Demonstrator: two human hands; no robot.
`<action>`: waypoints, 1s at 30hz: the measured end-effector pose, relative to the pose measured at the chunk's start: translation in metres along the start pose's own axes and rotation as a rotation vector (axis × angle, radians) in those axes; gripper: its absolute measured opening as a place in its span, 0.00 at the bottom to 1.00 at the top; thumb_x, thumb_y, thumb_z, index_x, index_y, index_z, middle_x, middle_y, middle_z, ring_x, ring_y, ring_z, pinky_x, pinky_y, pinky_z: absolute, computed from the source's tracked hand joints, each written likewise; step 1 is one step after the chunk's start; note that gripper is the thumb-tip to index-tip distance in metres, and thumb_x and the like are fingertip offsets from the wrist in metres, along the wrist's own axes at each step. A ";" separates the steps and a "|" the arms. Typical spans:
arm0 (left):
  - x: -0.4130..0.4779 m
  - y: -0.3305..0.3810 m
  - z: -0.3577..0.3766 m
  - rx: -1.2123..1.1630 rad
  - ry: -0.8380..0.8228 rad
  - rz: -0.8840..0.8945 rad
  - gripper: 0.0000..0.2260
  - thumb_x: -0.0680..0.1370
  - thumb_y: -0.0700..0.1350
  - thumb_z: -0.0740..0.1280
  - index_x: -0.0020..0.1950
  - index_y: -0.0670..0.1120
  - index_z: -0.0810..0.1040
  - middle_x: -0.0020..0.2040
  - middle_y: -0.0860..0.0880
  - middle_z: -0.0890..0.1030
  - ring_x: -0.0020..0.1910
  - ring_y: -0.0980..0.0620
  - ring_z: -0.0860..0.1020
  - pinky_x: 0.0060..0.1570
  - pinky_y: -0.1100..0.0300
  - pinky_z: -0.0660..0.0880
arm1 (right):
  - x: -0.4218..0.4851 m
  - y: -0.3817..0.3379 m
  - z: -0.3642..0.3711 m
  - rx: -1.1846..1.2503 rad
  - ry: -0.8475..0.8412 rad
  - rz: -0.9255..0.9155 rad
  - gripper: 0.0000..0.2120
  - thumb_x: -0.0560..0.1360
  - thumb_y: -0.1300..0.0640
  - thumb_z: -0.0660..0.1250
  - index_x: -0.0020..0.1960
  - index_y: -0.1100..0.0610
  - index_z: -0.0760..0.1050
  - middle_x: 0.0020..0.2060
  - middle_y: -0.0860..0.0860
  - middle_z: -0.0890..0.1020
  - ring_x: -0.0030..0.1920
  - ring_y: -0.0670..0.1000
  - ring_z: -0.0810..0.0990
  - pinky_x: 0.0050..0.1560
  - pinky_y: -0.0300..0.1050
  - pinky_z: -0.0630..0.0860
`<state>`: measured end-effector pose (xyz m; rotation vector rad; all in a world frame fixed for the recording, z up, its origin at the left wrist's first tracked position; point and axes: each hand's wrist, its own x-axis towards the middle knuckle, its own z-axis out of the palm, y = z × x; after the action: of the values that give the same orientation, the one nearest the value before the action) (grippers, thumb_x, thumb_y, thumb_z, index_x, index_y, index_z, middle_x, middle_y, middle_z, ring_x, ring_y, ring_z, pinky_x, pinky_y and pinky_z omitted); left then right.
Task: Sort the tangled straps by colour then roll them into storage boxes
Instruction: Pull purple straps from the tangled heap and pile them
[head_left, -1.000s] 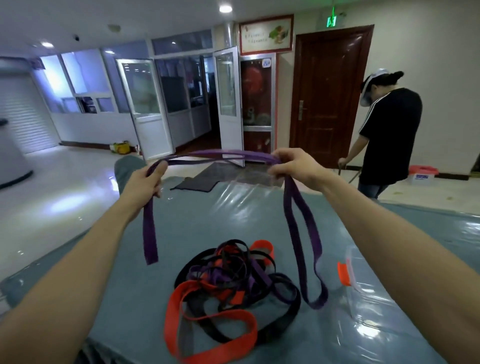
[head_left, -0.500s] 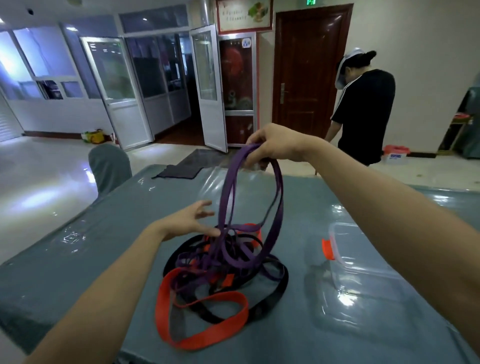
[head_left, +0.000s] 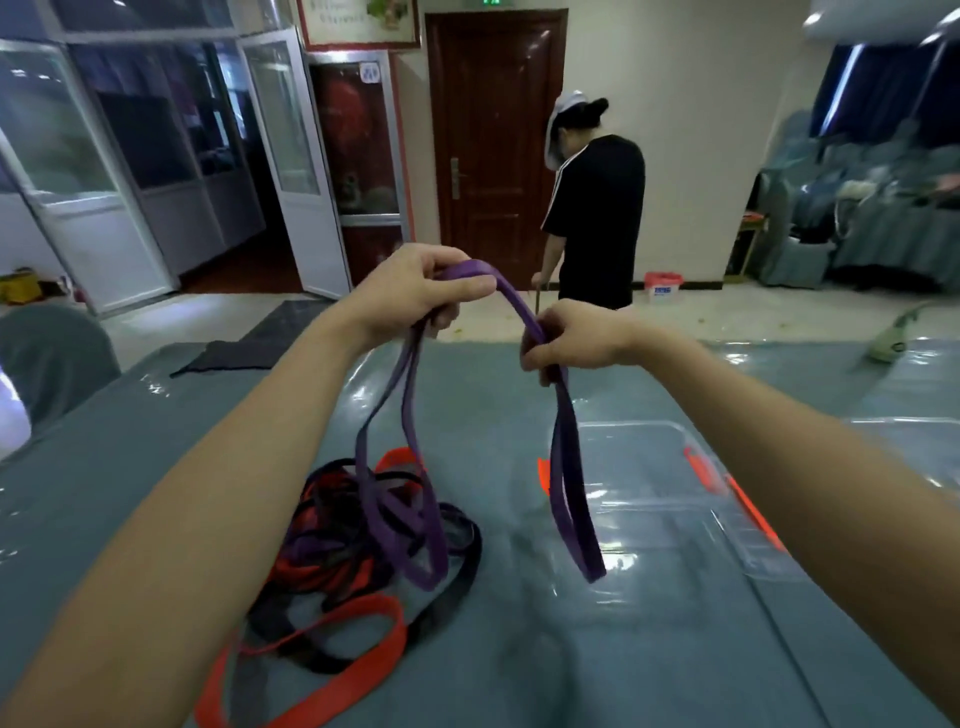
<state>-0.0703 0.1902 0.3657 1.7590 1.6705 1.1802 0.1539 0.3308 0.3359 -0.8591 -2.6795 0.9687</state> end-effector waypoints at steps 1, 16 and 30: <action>0.008 0.010 0.004 0.096 0.005 -0.002 0.18 0.75 0.66 0.79 0.57 0.56 0.88 0.47 0.40 0.86 0.41 0.49 0.83 0.46 0.55 0.78 | -0.004 0.017 -0.003 0.099 0.106 -0.024 0.06 0.80 0.58 0.75 0.52 0.62 0.83 0.37 0.56 0.87 0.38 0.55 0.87 0.48 0.49 0.85; 0.079 0.130 0.182 -0.291 -0.098 0.106 0.17 0.85 0.42 0.72 0.72 0.47 0.75 0.54 0.42 0.88 0.45 0.48 0.83 0.51 0.54 0.82 | -0.096 0.176 0.026 0.562 0.170 -0.032 0.33 0.63 0.39 0.87 0.59 0.57 0.83 0.49 0.47 0.89 0.50 0.46 0.88 0.56 0.43 0.82; 0.080 0.102 0.228 -0.471 0.384 -0.082 0.09 0.87 0.42 0.69 0.66 0.43 0.82 0.42 0.49 0.84 0.39 0.55 0.82 0.44 0.59 0.78 | -0.145 0.261 0.005 0.531 -0.043 -0.006 0.16 0.69 0.51 0.83 0.51 0.57 0.83 0.40 0.48 0.86 0.36 0.45 0.82 0.44 0.44 0.78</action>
<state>0.1658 0.3024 0.3461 1.2195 1.4733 1.7825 0.3919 0.4081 0.1737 -0.7125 -2.2665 1.6037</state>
